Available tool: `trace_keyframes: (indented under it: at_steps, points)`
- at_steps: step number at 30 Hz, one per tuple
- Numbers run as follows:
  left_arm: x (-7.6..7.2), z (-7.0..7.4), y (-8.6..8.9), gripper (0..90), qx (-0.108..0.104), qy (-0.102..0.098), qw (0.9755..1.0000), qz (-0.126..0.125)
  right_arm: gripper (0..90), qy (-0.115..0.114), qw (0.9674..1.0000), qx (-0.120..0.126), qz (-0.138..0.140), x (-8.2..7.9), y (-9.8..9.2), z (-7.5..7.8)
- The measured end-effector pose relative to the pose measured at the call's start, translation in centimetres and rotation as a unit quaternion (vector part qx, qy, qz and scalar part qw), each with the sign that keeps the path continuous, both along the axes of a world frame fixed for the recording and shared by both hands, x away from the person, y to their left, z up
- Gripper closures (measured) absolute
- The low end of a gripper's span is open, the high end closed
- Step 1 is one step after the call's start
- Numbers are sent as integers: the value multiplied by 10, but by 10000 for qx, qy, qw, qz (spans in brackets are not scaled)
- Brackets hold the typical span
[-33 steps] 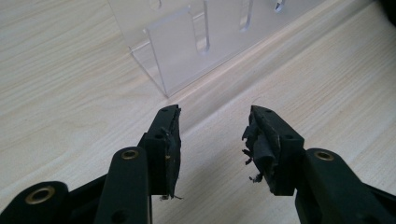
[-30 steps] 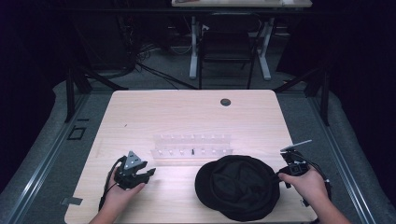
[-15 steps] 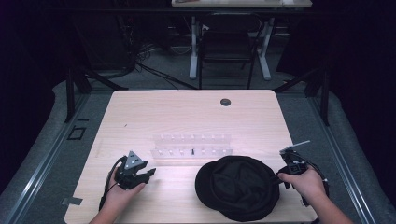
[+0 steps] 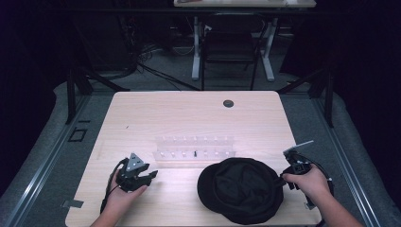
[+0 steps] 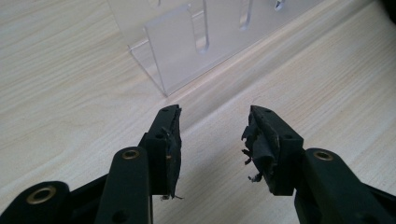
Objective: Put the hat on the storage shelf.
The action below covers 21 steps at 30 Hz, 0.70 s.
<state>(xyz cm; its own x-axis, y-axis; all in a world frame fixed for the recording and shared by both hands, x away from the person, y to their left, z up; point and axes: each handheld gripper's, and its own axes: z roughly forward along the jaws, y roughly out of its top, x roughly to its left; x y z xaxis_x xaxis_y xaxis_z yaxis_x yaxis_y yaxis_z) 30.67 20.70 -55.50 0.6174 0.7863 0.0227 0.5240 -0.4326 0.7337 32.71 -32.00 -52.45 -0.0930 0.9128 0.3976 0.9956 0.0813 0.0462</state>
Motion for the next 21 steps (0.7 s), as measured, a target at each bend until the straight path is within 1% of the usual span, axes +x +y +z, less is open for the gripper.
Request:
trace_keyframes:
  at_steps: [1, 4, 5, 6, 8, 9, 10, 12, 13, 14, 18, 19, 20, 21]
  points:
    - [0, 0, 0, 544, -2, -5, 10000, 4, 860, 57, 9999, -1, 96, 1, -1, 1]
    - [0, 0, 0, 544, -15, -14, 10000, 8, 851, 82, 9999, -34, 61, 1, 0, 3]
    - [0, 0, 0, 544, -19, -14, 10000, 13, 851, 88, 9999, -59, 118, 1, -1, 3]
    - [0, 0, 0, 544, -19, -15, 10000, 11, 851, 61, 10000, -33, 63, 1, 0, 3]
    - [0, 0, 0, 544, -21, -14, 10000, 10, 850, 74, 9999, -40, 95, 1, 0, 4]
    - [0, 0, 0, 544, 2, -22, 10000, -6, 854, 43, 9998, -108, 140, 1, 0, 4]
    - [1, -1, 0, 544, -13, -35, 10000, 13, 862, 69, 9997, -84, 205, 2, 0, 4]
    - [1, -1, 0, 544, -14, -31, 10000, 15, 865, 82, 9997, -80, 201, 2, 1, 5]
    - [1, -1, 0, 544, -17, -34, 10000, 20, 871, 31, 9998, -59, 173, 2, 1, 5]
    - [1, -1, 0, 544, -17, -34, 10000, 20, 871, 31, 9998, -59, 173, 2, 1, 5]
    - [0, -1, 0, 544, -28, -30, 10000, 41, 878, 76, 9996, -2, 274, 4, 0, 7]
    - [0, -1, 0, 544, -28, -28, 10000, 45, 879, 88, 9996, 21, 268, 4, -1, 7]
    - [0, -1, 0, 544, -25, -28, 10000, 46, 880, 63, 9998, 59, 177, 4, -1, 8]
    - [0, -1, 0, 544, -22, -29, 10000, 48, 880, 56, 9998, 87, 179, 4, -2, 9]
